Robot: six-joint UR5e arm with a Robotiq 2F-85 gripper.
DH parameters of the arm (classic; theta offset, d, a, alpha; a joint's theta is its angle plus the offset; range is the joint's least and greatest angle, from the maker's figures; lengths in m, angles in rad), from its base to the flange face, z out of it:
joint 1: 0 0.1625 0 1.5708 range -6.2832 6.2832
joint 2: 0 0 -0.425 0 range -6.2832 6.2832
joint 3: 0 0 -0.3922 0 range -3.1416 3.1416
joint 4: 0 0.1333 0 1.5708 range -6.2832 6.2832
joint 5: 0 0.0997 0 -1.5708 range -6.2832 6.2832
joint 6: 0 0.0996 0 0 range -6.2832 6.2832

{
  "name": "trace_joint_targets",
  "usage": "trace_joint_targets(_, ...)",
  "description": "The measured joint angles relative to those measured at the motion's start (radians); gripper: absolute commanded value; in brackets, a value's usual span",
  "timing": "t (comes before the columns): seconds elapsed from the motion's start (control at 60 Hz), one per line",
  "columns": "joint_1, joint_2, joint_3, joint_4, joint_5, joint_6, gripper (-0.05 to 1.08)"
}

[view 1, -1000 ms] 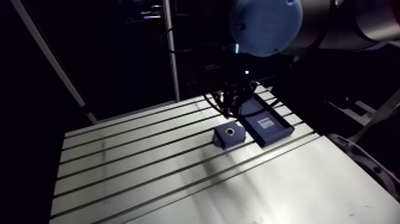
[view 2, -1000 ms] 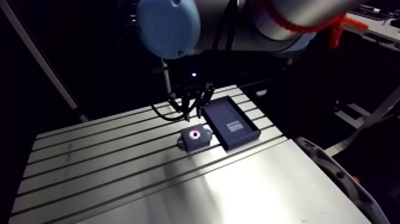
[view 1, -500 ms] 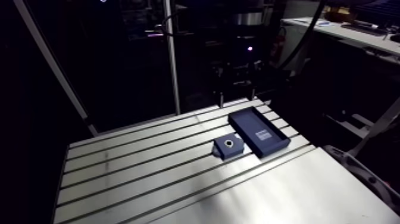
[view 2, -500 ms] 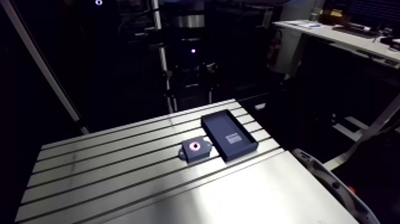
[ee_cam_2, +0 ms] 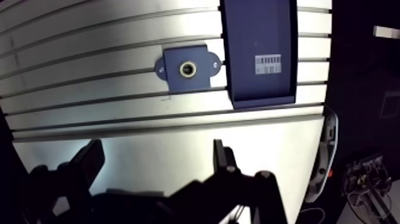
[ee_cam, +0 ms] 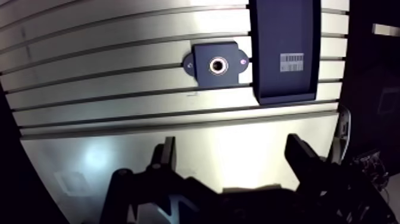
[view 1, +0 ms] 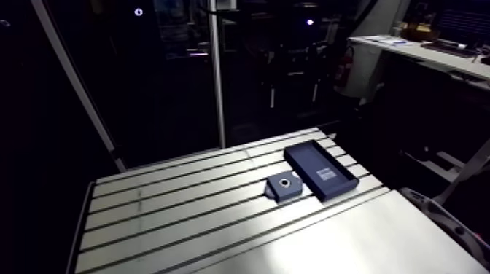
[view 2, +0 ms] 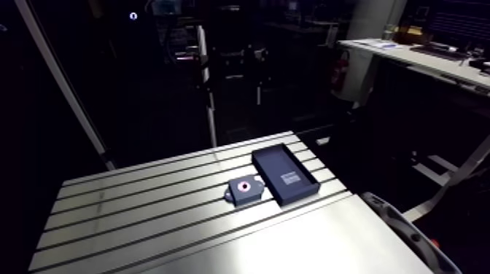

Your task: Pick up the bearing and press it into the housing until flush.

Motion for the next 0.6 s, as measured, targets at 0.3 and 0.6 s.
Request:
trace_joint_targets(0.3,0.04,-0.013,-0.061,0.067,0.003,0.072,0.0)
trace_joint_targets(0.6,0.066,-0.046,-0.096,0.116,0.008,0.158,0.0)
